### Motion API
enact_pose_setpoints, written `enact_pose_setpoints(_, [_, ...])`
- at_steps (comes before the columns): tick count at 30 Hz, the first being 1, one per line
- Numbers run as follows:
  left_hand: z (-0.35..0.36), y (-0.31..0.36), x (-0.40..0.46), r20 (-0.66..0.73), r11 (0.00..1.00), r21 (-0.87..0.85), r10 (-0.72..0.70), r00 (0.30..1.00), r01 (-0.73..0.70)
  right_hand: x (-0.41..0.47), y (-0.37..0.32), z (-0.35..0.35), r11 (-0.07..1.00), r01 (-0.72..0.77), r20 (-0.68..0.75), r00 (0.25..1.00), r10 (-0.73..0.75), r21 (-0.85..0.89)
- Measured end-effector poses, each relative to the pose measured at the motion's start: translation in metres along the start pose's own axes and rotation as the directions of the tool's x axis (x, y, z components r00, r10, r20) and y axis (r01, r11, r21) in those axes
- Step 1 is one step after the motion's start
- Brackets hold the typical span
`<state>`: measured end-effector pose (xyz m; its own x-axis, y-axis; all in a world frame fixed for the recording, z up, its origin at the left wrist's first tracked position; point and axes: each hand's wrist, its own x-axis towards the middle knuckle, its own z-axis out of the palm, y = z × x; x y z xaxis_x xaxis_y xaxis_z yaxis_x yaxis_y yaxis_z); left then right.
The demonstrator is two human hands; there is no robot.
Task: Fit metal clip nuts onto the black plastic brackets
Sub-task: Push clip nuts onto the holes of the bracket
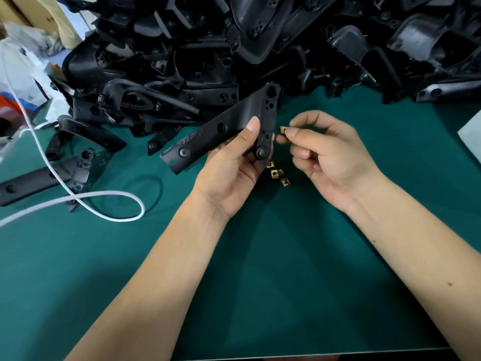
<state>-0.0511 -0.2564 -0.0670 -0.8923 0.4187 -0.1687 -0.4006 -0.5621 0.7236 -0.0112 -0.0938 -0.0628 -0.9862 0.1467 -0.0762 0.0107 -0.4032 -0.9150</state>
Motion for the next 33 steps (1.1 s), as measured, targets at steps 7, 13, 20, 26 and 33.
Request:
enact_pose_setpoints(7, [-0.0030, 0.0045, -0.0004, 0.005, 0.981, -0.182, -0.064, 0.998, 0.064, -0.0001, 0.0012, 0.0013, 0.997, 0.027, -0.025, 0.999, -0.028, -0.071])
enact_pose_setpoints(13, [-0.0007, 0.0036, 0.0001, -0.048, 0.993, -0.114, -0.031, 0.998, 0.025, 0.0004, 0.0050, 0.0032, 0.992, 0.016, -0.014, 1.000, -0.018, -0.124])
enact_pose_setpoints(20, [0.0006, 0.0019, 0.0002, -0.050, 0.998, -0.036, -0.051, 0.997, 0.049, -0.0010, 0.0088, 0.0075, 0.994, 0.016, 0.035, 0.999, -0.012, -0.112])
enact_pose_setpoints(26, [-0.0003, 0.0040, 0.0000, -0.060, 0.998, -0.036, -0.055, 0.997, 0.053, -0.0014, 0.0074, 0.0064, 0.995, 0.033, 0.025, 0.999, -0.030, -0.096])
enact_pose_setpoints(33, [0.0003, 0.0045, 0.0007, -0.063, 0.997, -0.049, -0.064, 0.996, 0.061, -0.0025, 0.0077, 0.0097, 0.995, 0.047, 0.020, 0.999, -0.046, -0.087])
